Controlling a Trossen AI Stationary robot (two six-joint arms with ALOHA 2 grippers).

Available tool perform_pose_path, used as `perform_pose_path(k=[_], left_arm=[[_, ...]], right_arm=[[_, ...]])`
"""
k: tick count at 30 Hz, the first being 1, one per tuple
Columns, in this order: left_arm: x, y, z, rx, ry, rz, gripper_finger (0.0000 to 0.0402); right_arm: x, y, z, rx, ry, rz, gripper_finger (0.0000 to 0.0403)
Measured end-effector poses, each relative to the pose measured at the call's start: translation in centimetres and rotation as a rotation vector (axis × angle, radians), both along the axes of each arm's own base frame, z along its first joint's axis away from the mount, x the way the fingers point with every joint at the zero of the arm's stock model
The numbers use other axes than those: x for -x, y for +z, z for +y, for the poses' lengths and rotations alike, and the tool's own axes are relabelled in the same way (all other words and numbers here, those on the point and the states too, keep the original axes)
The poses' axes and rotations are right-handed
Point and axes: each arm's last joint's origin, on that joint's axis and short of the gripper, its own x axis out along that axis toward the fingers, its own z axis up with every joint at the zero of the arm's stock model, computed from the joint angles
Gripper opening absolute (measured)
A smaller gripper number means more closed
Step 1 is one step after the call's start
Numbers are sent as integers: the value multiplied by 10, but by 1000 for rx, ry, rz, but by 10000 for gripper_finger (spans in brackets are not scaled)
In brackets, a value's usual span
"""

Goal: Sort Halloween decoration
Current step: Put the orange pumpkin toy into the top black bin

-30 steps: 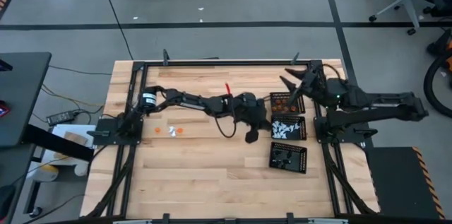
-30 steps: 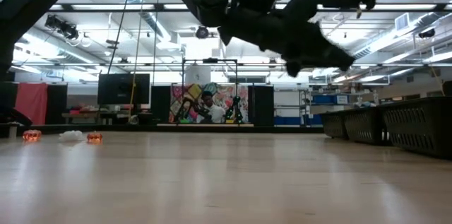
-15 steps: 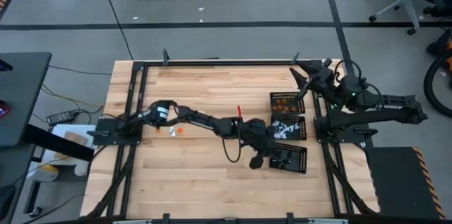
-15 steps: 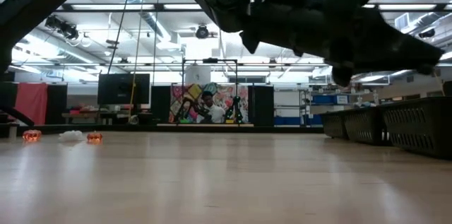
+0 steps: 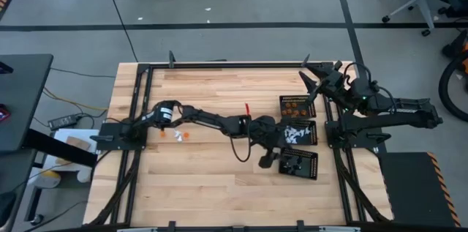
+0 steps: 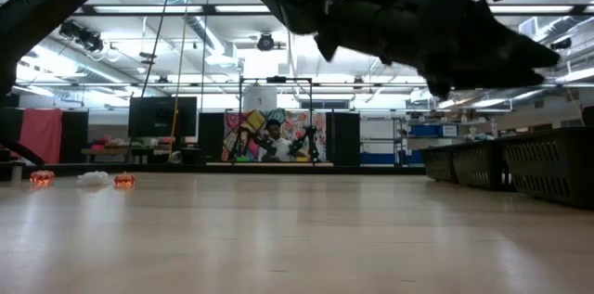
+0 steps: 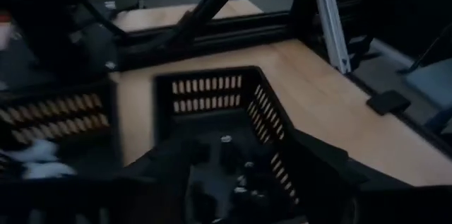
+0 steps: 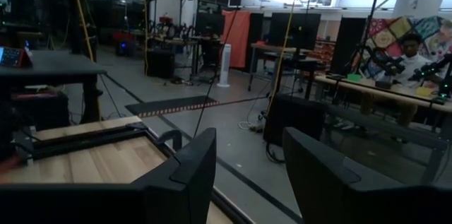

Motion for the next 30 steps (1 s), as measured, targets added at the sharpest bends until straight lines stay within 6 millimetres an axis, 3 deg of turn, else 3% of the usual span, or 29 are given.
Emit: perform_pose_path(k=[5, 11, 15, 19, 26, 30], left_arm=[[20, 27, 5, -158, 44, -28, 212], [71, 24, 10, -239, 89, 24, 183], [112, 23, 15, -248, 133, 120, 173], [152, 31, 15, -241, 205, 256, 172], [217, 41, 17, -200, 410, 572, 172], [257, 22, 18, -204, 523, 813, 172]], right_arm=[[0, -2, 0, 1, 0, 20, 169], [0, 1, -1, 52, -8, 38, 169], [-5, -2, 1, 42, 100, 19, 169], [-27, -28, 3, -12, 263, 34, 169], [-68, -66, 1, -77, 321, 131, 169], [-92, -72, -1, -32, 325, 125, 169]])
